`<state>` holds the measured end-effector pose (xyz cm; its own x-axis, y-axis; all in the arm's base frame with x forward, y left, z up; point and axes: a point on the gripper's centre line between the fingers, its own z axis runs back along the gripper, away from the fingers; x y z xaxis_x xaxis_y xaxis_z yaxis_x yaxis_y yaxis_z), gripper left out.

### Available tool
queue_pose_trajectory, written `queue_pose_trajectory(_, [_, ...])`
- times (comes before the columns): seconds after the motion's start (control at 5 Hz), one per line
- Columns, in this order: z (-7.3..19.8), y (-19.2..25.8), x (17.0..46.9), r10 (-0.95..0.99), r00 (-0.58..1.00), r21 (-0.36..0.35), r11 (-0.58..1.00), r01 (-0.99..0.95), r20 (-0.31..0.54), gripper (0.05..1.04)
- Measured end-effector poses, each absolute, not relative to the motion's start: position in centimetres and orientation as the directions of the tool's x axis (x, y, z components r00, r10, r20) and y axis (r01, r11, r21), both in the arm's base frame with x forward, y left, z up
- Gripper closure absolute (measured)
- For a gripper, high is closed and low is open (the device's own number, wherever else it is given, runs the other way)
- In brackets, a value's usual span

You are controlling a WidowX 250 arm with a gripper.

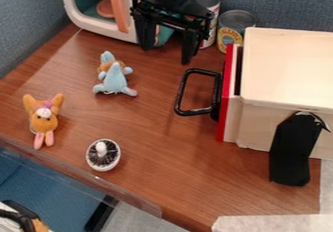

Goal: Try to open the drawer

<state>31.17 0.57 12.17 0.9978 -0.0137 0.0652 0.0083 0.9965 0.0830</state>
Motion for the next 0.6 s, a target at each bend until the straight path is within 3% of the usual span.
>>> queue_pose_trajectory(0.6, [7.1, -0.1, 32.7, 0.128, 0.991, 0.045, 0.991, -0.129, 0.025, 0.083])
